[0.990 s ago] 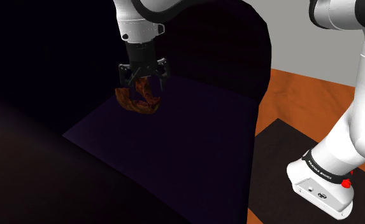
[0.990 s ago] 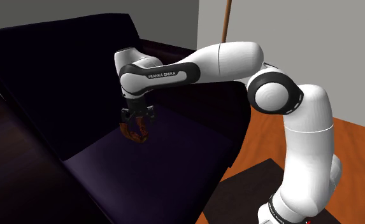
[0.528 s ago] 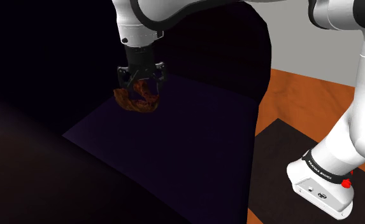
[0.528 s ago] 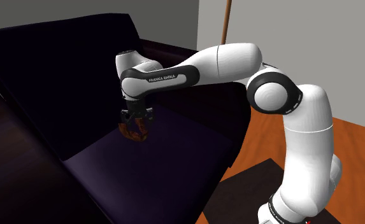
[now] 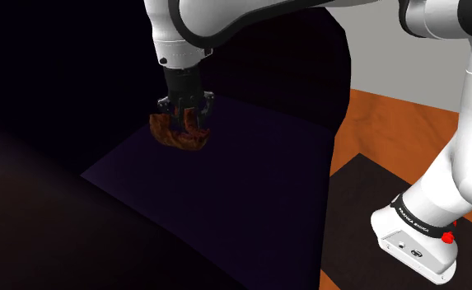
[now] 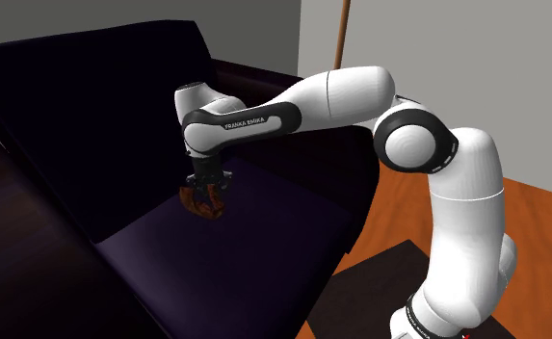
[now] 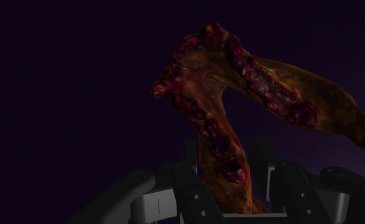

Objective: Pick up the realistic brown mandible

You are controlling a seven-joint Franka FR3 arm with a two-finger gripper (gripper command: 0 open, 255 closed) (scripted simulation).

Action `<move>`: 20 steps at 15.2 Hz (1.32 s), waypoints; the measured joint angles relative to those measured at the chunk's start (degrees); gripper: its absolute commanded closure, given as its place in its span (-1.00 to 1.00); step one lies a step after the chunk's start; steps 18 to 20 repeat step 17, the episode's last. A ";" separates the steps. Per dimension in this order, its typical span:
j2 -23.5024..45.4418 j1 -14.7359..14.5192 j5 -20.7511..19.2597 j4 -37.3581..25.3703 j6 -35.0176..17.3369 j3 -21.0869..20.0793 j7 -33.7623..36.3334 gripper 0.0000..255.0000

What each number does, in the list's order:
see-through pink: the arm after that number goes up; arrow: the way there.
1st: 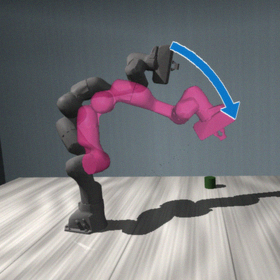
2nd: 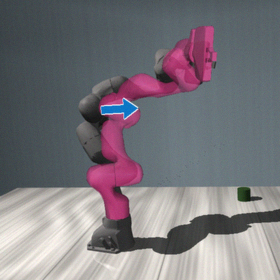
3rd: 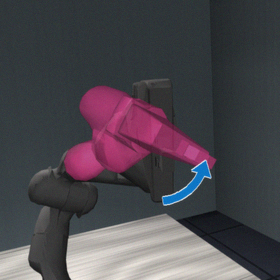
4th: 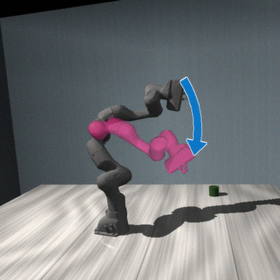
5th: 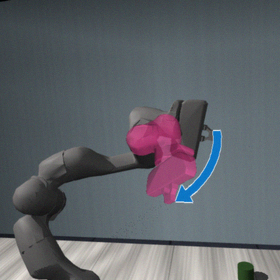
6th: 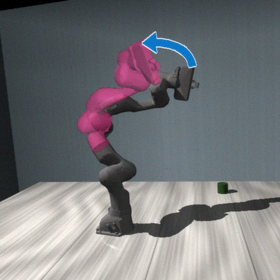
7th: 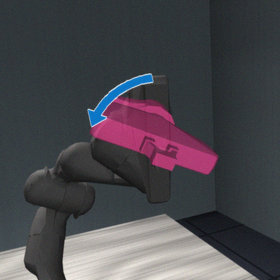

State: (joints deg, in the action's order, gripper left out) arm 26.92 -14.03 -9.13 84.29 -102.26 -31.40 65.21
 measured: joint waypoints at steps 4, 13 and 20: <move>0.39 0.02 0.00 -1.50 1.74 0.09 -0.43 1.00; 0.15 -0.69 0.26 -8.19 8.61 -0.16 -0.53 1.00; 0.27 -1.19 0.23 -11.17 11.41 -0.25 -0.40 1.00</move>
